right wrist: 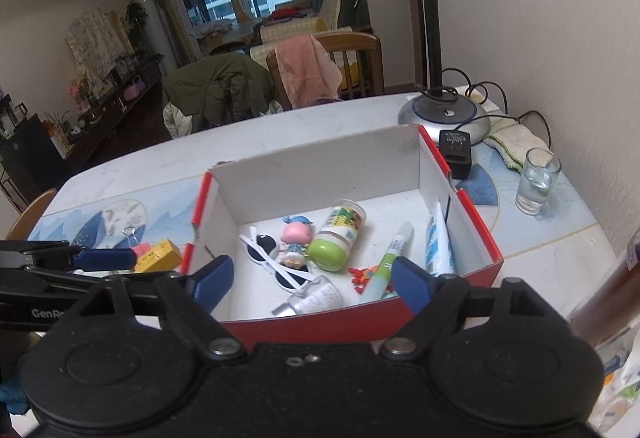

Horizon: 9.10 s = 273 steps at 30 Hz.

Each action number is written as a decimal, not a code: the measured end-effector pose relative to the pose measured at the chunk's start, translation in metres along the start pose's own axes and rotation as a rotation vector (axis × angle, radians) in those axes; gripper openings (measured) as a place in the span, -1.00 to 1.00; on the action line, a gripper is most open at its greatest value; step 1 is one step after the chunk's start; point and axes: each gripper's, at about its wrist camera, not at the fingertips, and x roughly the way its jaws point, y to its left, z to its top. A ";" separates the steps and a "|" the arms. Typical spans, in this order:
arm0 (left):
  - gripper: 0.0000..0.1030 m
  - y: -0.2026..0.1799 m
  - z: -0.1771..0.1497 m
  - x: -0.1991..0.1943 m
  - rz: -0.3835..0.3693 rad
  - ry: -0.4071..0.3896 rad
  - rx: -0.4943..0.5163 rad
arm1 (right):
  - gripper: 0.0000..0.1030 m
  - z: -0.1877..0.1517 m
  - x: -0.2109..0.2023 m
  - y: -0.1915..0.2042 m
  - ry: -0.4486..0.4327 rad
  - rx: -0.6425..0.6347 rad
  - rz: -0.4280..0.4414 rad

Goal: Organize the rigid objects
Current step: 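Withdraw both tools from the box toward the remaining items on the mat, then grasp the green cylinder with the left tool while the right tool grasps the yellow carton, then carry the green cylinder with the left tool while the right tool carries the yellow carton into the box, then release the green cylinder with the left tool while the right tool releases the yellow carton, then withdraw both tools from the box toward the remaining items on the mat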

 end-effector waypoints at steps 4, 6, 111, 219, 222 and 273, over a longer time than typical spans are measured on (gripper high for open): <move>0.64 0.015 -0.006 -0.017 -0.001 -0.021 -0.004 | 0.72 -0.007 -0.005 0.013 -0.009 0.012 0.002; 0.65 0.022 -0.009 -0.023 -0.001 -0.028 -0.005 | 0.75 -0.011 -0.007 0.021 -0.010 0.020 0.007; -0.63 0.199 -0.120 0.040 0.131 0.064 0.086 | -0.44 -0.040 0.221 0.228 0.382 -0.010 -0.153; -0.69 -0.054 0.073 0.213 0.104 0.288 0.103 | -0.42 0.020 0.152 -0.062 0.322 0.007 -0.078; -0.68 -0.054 0.074 0.213 0.105 0.295 0.100 | -0.37 0.021 0.154 -0.064 0.328 0.017 -0.074; -0.68 -0.002 0.018 0.000 -0.045 -0.014 0.050 | 0.56 0.003 0.006 0.030 0.048 -0.012 0.029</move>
